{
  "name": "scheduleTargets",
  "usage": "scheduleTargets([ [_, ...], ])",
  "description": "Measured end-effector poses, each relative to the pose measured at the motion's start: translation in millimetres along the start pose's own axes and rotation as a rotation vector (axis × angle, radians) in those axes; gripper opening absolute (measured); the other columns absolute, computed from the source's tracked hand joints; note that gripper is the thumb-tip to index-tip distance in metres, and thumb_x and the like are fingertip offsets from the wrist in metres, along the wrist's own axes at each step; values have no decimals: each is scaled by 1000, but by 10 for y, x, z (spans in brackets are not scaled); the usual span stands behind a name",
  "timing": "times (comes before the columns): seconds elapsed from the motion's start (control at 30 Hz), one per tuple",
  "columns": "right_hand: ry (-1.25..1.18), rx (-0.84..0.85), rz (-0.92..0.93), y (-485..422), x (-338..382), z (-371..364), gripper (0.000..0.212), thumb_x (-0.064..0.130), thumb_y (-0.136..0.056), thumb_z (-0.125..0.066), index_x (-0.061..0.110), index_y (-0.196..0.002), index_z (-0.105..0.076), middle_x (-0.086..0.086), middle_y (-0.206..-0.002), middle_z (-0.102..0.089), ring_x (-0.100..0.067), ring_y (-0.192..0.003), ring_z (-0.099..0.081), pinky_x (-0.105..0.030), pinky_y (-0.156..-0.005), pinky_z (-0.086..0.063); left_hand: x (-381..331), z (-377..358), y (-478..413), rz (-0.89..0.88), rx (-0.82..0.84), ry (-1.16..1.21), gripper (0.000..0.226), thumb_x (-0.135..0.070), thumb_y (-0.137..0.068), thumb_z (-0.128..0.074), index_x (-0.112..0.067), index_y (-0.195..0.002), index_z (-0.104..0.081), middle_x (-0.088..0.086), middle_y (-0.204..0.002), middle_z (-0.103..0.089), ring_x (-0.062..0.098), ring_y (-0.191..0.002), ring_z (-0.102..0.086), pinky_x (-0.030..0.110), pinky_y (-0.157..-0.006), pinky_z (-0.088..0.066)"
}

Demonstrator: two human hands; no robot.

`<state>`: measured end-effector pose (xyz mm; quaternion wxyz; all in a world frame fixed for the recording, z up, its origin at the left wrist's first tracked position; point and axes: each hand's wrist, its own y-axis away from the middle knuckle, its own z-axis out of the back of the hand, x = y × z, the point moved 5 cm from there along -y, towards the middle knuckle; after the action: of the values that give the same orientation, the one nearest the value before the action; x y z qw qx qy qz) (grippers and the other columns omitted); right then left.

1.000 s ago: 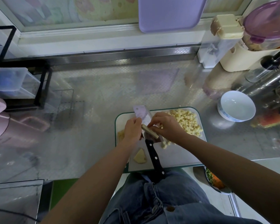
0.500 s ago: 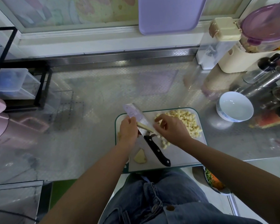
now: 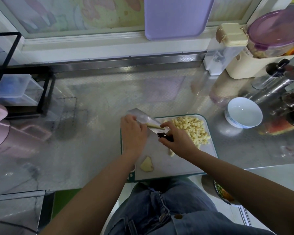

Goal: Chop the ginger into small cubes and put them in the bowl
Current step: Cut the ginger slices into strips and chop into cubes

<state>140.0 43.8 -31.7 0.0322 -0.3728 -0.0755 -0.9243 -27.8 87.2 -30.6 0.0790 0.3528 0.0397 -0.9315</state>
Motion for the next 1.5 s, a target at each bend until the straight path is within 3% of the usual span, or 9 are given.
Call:
scheduleTargets([
  [0.17,-16,8,4,-41,3,19,41,24,-86,-70,17,-120,-48,-6,-76,-71,-15,-62,-60,-27,-59,-45,-256,-213,108,-712,268,-512,50,-15,-88,-50,-18,-138,-45,-1,-135,-48,20,-127,-40,33,-102,-33],
  [0.47,-177,28,-143,-37,-86,-6,31,28,-91,-64,22,-115,-46,4,-69,-70,-1,-50,-58,-21,-55,-48,-394,-91,118,-992,169,-391,40,9,-64,-79,-5,-101,-73,10,-82,-64,26,-76,-62,33,-63,-55],
  [0.57,-292,19,-229,-45,-138,23,24,28,-94,-59,21,-115,-50,0,-66,-69,-6,-46,-55,-25,-48,-47,-423,8,59,-834,134,-180,32,10,-73,-71,1,-103,-71,15,-84,-63,30,-76,-61,33,-63,-53],
  [0.77,-473,12,-323,54,-265,5,14,22,-100,-43,22,-93,-56,-9,-60,-55,-8,-36,-42,-24,-37,-36,-37,-112,-28,-81,186,187,21,-12,-94,-59,-8,-111,-71,7,-101,-71,20,-92,-64,25,-82,-47],
  [0.97,-449,39,-339,284,-285,-163,19,27,-98,-52,15,-83,-46,-4,-53,-48,-9,-32,-42,-24,-34,-38,302,-240,57,262,118,271,24,-16,-95,-56,-9,-112,-71,4,-106,-71,8,-84,-59,10,-70,-41],
  [1.07,-432,114,-340,451,-296,-312,15,24,-99,-50,14,-88,-48,-3,-50,-49,-9,-34,-44,-25,-36,-41,322,-199,73,308,54,261,26,-16,-97,-52,-8,-115,-69,4,-109,-69,8,-87,-55,2,-64,-37],
  [1.23,-319,47,-373,528,-477,-135,13,22,-99,-49,16,-87,-48,-4,-53,-51,-6,-35,-46,-25,-36,-42,166,-222,104,185,110,207,29,-17,-99,-48,-4,-117,-65,11,-110,-67,25,-100,-61,37,-88,-49],
  [1.37,-384,3,-368,453,-558,80,12,21,-99,-49,11,-92,-50,-4,-48,-49,-11,-31,-41,-24,-35,-39,24,-233,170,133,72,213,27,-15,-98,-48,-3,-116,-66,13,-108,-67,27,-99,-61,37,-86,-49],
  [1.5,-423,195,-306,552,-569,56,8,24,-100,-49,18,-95,-52,1,-45,-48,-12,-33,-41,-22,-36,-38,17,-140,118,157,-28,239,30,-16,-100,-45,0,-119,-64,16,-112,-66,29,-104,-60,36,-92,-45],
])
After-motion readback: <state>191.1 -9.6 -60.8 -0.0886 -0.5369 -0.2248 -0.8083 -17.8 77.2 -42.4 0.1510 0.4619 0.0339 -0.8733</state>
